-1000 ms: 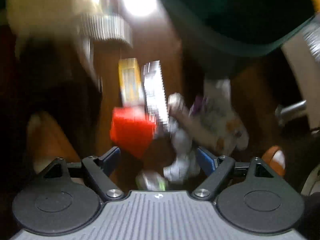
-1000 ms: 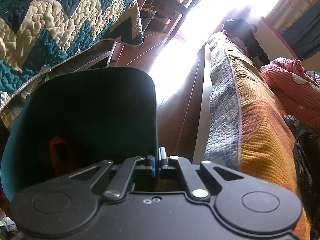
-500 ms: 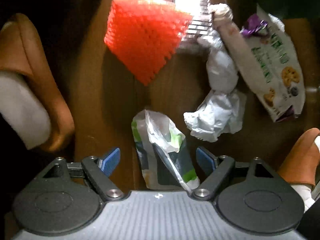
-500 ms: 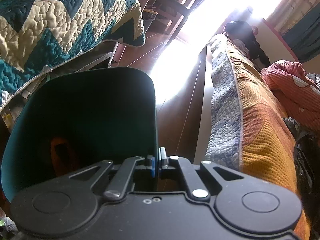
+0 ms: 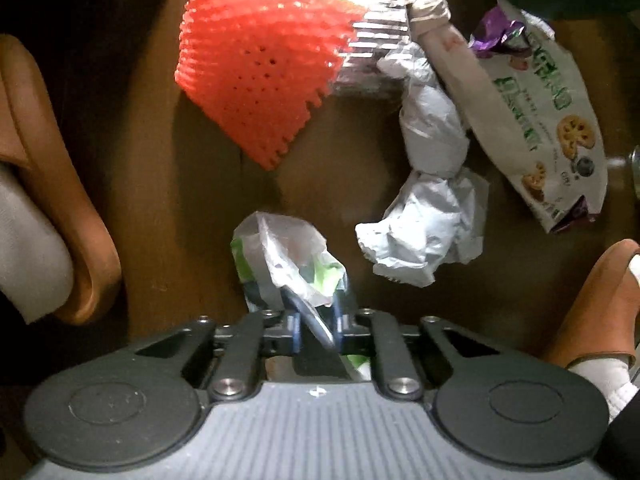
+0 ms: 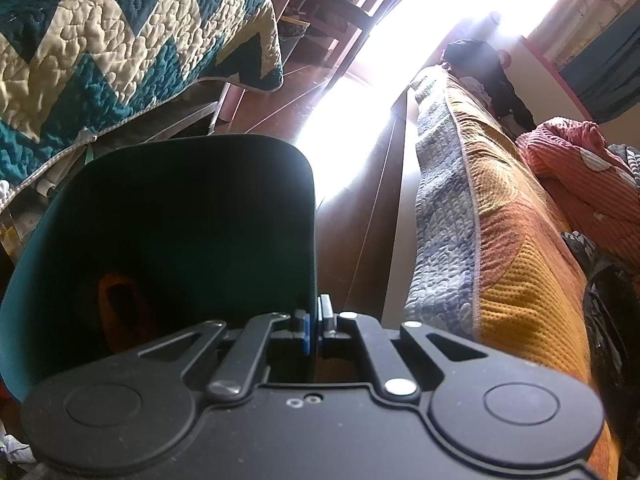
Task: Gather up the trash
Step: 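Carry the wrapper into the bin and open the left gripper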
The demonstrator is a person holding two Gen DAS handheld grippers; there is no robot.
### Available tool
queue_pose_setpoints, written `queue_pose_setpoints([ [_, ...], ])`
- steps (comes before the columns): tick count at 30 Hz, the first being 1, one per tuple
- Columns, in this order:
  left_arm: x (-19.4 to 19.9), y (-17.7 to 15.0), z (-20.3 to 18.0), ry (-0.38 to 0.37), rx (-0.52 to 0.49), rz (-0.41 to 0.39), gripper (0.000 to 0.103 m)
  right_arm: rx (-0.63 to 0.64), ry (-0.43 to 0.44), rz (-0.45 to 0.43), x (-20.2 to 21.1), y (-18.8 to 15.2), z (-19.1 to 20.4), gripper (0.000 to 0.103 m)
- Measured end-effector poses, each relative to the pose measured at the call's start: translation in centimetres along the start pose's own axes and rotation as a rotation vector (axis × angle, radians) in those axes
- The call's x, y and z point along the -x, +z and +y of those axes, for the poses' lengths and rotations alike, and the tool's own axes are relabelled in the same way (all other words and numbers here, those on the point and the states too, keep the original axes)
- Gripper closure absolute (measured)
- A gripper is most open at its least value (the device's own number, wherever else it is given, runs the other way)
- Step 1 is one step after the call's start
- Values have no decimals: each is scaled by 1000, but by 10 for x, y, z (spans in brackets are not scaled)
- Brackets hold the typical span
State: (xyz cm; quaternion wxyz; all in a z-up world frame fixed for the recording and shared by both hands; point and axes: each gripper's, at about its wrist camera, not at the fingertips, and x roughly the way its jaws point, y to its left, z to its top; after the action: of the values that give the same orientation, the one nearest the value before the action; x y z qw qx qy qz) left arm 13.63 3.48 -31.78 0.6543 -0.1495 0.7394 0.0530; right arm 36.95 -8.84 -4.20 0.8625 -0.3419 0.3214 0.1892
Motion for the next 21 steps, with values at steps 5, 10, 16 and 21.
queue_pose_setpoints([
  [5,21,2,-2,16,3,-25,95,6,2,-3,0,-1,0,100],
  [10,68,4,-9,55,-32,-69,95,6,4,-6,1,-1,0,100],
  [16,150,6,-24,-16,-128,-220,95,19,5,-15,3,-1,3,100],
  [21,206,6,-44,-102,-170,-350,95,24,10,-22,6,-2,6,100],
])
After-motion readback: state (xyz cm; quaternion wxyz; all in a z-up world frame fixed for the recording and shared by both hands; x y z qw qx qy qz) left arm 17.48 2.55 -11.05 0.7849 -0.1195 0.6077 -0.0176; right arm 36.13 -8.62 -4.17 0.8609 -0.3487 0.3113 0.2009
